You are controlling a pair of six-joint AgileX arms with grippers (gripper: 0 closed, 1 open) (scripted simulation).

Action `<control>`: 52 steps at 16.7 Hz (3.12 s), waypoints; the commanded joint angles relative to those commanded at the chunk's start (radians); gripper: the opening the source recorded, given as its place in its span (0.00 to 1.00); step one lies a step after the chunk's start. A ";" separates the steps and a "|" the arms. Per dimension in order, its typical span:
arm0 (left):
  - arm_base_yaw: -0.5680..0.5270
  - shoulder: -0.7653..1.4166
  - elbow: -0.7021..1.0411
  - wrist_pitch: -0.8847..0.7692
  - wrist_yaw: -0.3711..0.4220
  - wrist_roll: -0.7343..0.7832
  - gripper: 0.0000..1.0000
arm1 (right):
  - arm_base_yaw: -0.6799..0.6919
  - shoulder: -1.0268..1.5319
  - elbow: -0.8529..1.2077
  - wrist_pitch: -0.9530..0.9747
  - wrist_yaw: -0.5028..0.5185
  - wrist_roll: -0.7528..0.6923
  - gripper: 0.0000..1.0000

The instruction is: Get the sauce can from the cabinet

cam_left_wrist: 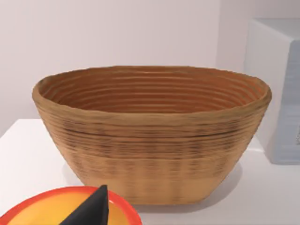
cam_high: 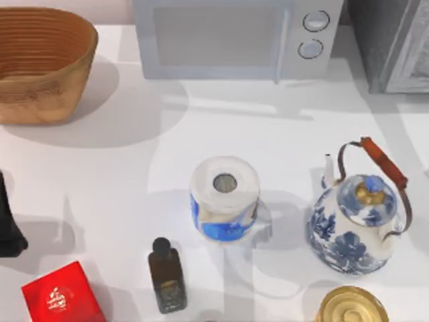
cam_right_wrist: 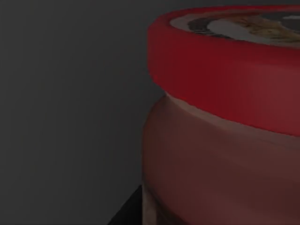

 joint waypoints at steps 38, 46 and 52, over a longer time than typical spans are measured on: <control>0.000 0.000 0.000 0.000 0.000 0.000 1.00 | 0.045 -0.939 -0.892 -0.038 0.033 -0.002 0.00; 0.000 0.000 0.000 0.000 0.000 0.000 1.00 | -0.056 -1.517 -1.886 0.249 -0.080 -0.014 0.00; 0.000 0.000 0.000 0.000 0.000 0.000 1.00 | -0.115 -1.854 -2.301 0.422 -0.145 -0.019 0.00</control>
